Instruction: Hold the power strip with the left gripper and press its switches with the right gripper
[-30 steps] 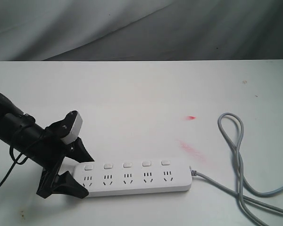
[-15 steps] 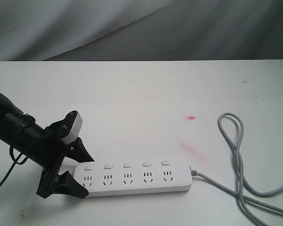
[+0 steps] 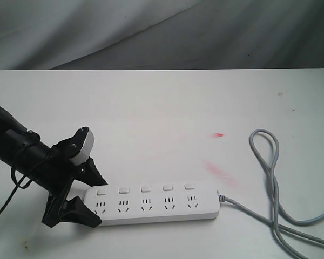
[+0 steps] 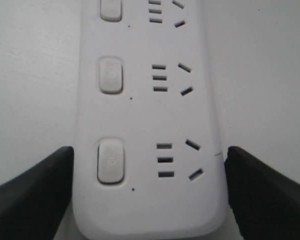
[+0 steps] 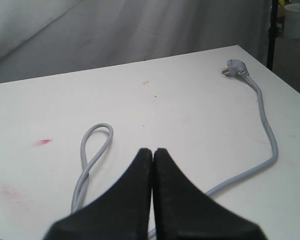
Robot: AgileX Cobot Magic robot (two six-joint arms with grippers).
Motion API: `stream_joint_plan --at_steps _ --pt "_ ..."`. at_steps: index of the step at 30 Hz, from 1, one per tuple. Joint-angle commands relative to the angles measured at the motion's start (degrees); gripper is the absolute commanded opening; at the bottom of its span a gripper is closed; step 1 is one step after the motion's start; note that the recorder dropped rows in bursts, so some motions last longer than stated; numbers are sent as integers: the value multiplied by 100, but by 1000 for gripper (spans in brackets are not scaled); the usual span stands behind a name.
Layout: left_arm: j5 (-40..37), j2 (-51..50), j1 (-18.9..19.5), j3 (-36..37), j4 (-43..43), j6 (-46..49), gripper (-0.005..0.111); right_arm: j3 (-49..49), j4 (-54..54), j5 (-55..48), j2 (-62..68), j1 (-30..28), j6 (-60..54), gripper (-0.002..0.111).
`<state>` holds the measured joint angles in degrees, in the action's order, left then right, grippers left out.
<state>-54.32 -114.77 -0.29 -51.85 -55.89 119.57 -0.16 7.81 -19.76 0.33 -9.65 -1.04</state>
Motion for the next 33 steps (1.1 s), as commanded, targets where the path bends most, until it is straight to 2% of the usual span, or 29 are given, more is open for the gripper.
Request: stream_joint_plan --at_steps 1,6,13,21,27,29,33 --pt "39 0 -29 -14 95 37 0 16 -106 85 -33 -20 1 0" --pt "39 0 -29 -14 95 37 0 16 -425 550 -33 -20 -10 0" --pt "39 0 -29 -14 95 37 0 16 -443 2913 -33 -20 -10 0" --pt "39 0 -29 -14 95 37 0 16 -443 3683 -33 -20 -10 0" --pt "39 0 -29 -14 95 37 0 16 197 5395 -33 -20 450 0" --pt "39 0 -29 -14 95 37 0 -52 597 5229 -33 -20 544 0" --pt "39 0 -29 -14 95 37 0 -779 671 3394 -33 -20 544 0"
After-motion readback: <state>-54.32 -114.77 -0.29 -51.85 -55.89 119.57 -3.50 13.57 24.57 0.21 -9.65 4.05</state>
